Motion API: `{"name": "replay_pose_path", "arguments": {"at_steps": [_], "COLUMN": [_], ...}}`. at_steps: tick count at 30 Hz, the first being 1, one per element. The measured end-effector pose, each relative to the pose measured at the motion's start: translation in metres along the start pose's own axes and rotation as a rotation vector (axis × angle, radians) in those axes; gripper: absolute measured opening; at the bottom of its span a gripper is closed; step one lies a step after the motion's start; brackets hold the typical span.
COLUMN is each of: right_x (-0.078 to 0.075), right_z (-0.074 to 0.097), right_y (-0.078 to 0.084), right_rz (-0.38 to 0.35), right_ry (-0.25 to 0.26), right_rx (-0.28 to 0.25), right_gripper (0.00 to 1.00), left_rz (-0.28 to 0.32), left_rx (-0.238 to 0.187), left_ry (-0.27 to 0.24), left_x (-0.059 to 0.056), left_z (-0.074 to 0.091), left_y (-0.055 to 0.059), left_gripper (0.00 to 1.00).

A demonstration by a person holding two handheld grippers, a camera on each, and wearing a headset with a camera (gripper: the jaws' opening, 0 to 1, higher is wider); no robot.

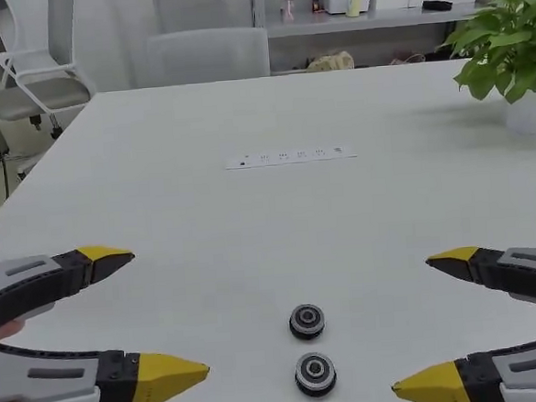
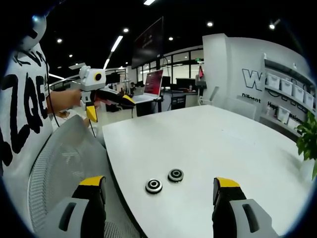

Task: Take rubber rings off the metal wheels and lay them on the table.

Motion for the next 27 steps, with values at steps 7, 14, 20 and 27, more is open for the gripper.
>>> {"name": "replay_pose_path", "arguments": {"at_steps": [7, 14, 20, 27], "right_x": [-0.003, -0.008, -0.011, -0.013], "right_z": [-0.003, -0.007, -0.011, -0.018], "right_y": [-0.001, -0.005, -0.006, -0.008], "right_rz": [0.001, 0.011, 0.024, 0.039], "right_ry": [-0.002, -0.005, -0.008, -0.018], "right_rx": [-0.005, -0.013, -0.012, -0.017], "right_gripper": [0.88, 0.88, 0.87, 0.86], "left_rz": [-0.007, -0.021, -0.034, -0.058], "left_rx": [0.002, 0.000, 0.003, 0.009], "left_ry": [0.008, 0.019, 0.029, 0.050], "left_x": [0.003, 0.005, 0.008, 0.010], "left_z": [-0.006, -0.012, -0.019, -0.029], "left_y": [0.000, -0.003, -0.006, -0.008], "left_gripper": [0.85, 0.85, 0.85, 0.84]}}
Point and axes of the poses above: the centre of the closed fingertips' face, and the gripper's own axes: z roughly backward along the fingers, x roughly to its left, y roughly out of its underside, the point moved 4 cm from there along z, roughly backward along the fingers, and after that the axes turned 4 degrees about z, right-handed, at the moved point
